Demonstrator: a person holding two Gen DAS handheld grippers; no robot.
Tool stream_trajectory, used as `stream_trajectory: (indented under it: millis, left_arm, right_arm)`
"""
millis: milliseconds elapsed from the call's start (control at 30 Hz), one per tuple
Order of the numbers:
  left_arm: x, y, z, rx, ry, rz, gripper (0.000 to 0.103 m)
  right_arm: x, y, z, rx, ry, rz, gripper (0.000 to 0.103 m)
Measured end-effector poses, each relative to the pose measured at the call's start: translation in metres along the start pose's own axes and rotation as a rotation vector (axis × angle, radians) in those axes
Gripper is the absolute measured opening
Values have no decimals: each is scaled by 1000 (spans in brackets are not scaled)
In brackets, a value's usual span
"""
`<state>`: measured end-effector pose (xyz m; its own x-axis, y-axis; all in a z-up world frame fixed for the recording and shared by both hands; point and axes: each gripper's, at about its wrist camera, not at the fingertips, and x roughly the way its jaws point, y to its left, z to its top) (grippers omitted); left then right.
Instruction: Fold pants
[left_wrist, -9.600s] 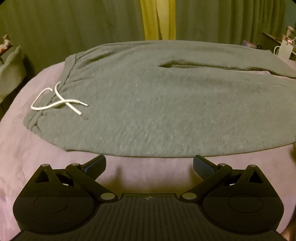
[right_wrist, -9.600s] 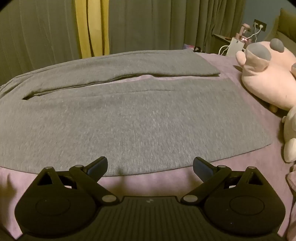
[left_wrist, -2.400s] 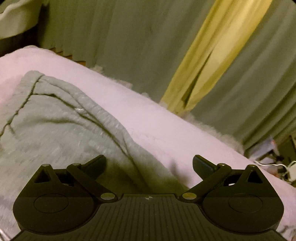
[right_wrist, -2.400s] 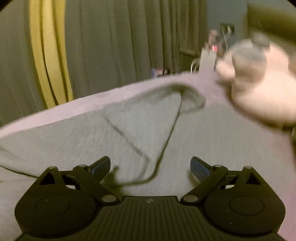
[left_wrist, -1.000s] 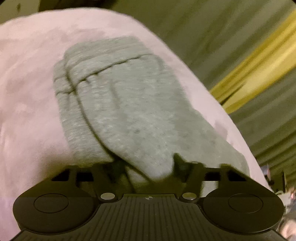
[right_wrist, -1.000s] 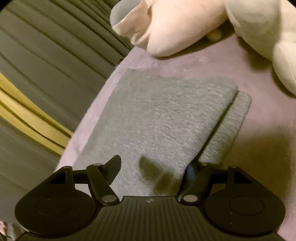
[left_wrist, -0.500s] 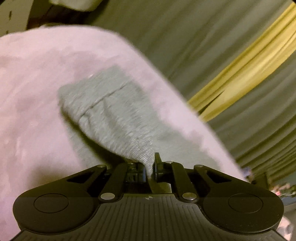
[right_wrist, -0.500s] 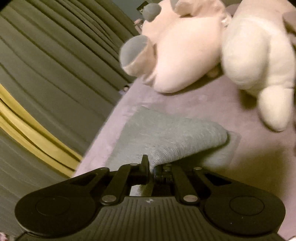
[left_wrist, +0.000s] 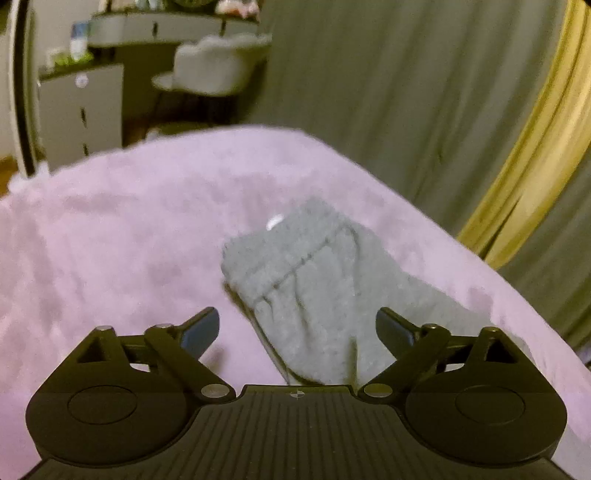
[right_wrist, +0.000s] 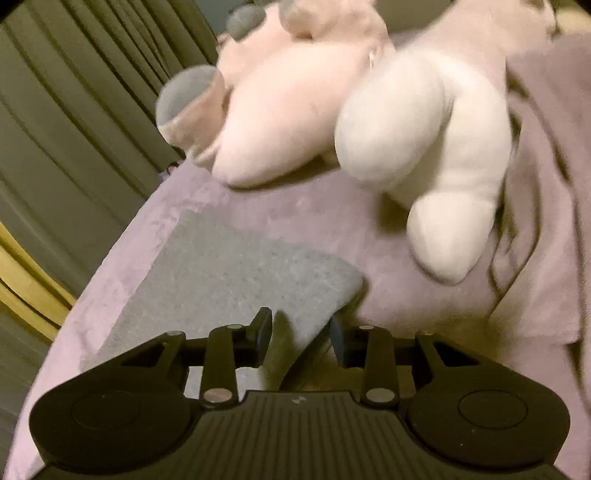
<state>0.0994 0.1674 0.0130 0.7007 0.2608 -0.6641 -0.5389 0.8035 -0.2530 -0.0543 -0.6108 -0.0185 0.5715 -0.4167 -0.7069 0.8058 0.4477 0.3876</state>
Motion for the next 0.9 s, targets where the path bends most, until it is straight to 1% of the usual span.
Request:
stream_trajectory:
  millis: [33, 100, 167, 200, 233, 267, 300, 333, 367, 400, 433, 467, 500, 533, 600, 633, 667, 700, 733, 767, 800, 833, 900]
  left_arm:
    - [-3, -3, 0, 11, 4, -17, 96]
    - [-6, -10, -8, 48, 29, -55, 96]
    - [1, -24, -20, 86, 58, -73, 96]
    - [3, -29, -26, 97, 79, -83, 96]
    - [6, -33, -32, 101, 99, -99, 96]
    - [8, -36, -37, 102, 119, -118, 96]
    - [13, -39, -42, 105, 138, -125, 96]
    - [18, -42, -45, 116, 151, -103, 96]
    - [21, -42, -45, 123, 147, -74, 96]
    - [23, -39, -42, 114, 124, -29, 96]
    - [25, -34, -40, 92, 104, -8, 96]
    - [29, -26, -35, 55, 96, -1, 96]
    - [30, -18, -32, 23, 101, 1, 96]
    - [35, -10, -26, -18, 113, 11, 96]
    - [44, 4, -16, -70, 129, 25, 96]
    - [46, 7, -14, -76, 134, 20, 95]
    - [50, 10, -11, -71, 144, 4, 91]
    - [55, 8, -10, -60, 153, -9, 89]
    - [62, 7, -7, -46, 166, -24, 88]
    - [67, 6, -4, -40, 178, -36, 87]
    - [72, 4, -3, -42, 194, -53, 87]
    - [82, 5, -1, -62, 226, -61, 87]
    - [93, 10, -2, -121, 282, -53, 83]
  right_arm:
    - [-6, 0, 0, -9, -15, 9, 33]
    - [-14, 6, -2, -32, -38, 55, 33]
    - [-10, 14, -4, -71, -26, 106, 34]
    - [-4, 19, -6, -87, 2, 131, 35]
    - [4, 20, -9, -94, 42, 155, 39]
    - [18, 17, -11, -95, 106, 173, 47]
    - [28, 14, -14, -97, 155, 149, 48]
    - [34, 11, -16, -115, 162, 125, 42]
    - [30, 10, -17, -143, 125, 111, 42]
    - [25, 12, -16, -168, 104, 62, 46]
    - [21, 14, -16, -190, 89, -8, 67]
    - [17, 13, -17, -198, 82, -33, 77]
    - [12, 10, -18, -193, 82, 6, 77]
    - [7, 7, -18, -172, 100, 73, 78]
    - [2, 2, -20, -121, 148, 180, 84]
    - [-2, 0, -22, -90, 162, 230, 91]
    - [-2, -1, -24, -55, 182, 288, 96]
    - [0, 1, -26, -34, 201, 323, 97]
    - [3, 5, -29, -27, 224, 347, 97]
    - [8, 10, -32, -39, 253, 351, 97]
    - [15, 18, -36, -69, 293, 328, 97]
    - [18, 21, -37, -91, 319, 305, 97]
    - [13, 20, -37, -97, 320, 298, 97]
